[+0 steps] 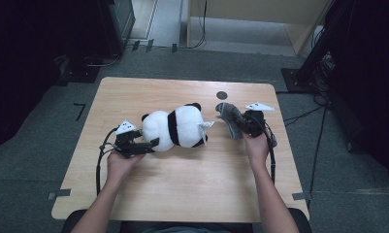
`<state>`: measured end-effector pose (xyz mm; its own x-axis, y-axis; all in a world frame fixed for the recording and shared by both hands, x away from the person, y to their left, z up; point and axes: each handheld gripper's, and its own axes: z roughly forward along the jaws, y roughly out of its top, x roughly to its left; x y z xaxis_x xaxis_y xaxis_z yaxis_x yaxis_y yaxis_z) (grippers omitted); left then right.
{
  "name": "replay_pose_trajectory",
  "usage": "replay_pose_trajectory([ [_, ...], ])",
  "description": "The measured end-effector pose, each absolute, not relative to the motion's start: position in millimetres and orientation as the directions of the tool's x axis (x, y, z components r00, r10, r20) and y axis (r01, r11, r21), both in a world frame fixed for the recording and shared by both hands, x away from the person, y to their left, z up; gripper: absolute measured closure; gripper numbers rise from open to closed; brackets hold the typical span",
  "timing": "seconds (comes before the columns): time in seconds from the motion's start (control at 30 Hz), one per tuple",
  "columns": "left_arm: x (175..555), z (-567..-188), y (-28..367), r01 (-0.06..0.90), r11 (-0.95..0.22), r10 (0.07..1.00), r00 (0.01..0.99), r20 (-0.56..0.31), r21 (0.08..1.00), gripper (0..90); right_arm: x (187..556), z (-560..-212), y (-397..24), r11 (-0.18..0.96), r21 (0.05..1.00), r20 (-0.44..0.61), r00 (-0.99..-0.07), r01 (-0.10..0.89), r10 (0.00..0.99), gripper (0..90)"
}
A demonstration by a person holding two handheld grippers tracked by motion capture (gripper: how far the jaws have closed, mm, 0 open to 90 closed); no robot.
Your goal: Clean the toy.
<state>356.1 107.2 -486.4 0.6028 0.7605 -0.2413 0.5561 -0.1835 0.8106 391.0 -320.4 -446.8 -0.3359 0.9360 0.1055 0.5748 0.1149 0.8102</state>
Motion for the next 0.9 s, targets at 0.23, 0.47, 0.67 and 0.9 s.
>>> replay_pose_trajectory([
  [0.23,356.7,-487.4,108.2,0.549,-0.178,0.753,0.611,-0.246,0.817,16.3,394.0,-413.0,-294.3,0.176,0.808,0.082,-0.403,0.562,0.912,77.6],
  [0.47,359.2,-487.8,108.8,0.59,-0.131,0.748,0.586,-0.311,0.797,16.1,399.2,-377.5,-255.9,0.25,0.831,0.034,-0.494,0.497,0.869,77.1],
  [0.67,360.0,-487.8,109.4,0.583,-0.129,0.743,0.592,-0.311,0.802,16.3,406.2,-358.4,-221.7,0.293,0.842,0.015,-0.563,0.453,0.826,77.1],
  [0.9,359.0,-486.3,108.9,0.582,-0.124,0.74,0.594,-0.315,0.804,19.8,416.0,-353.6,-187.2,0.324,0.838,0.02,-0.618,0.439,0.786,76.9],
])
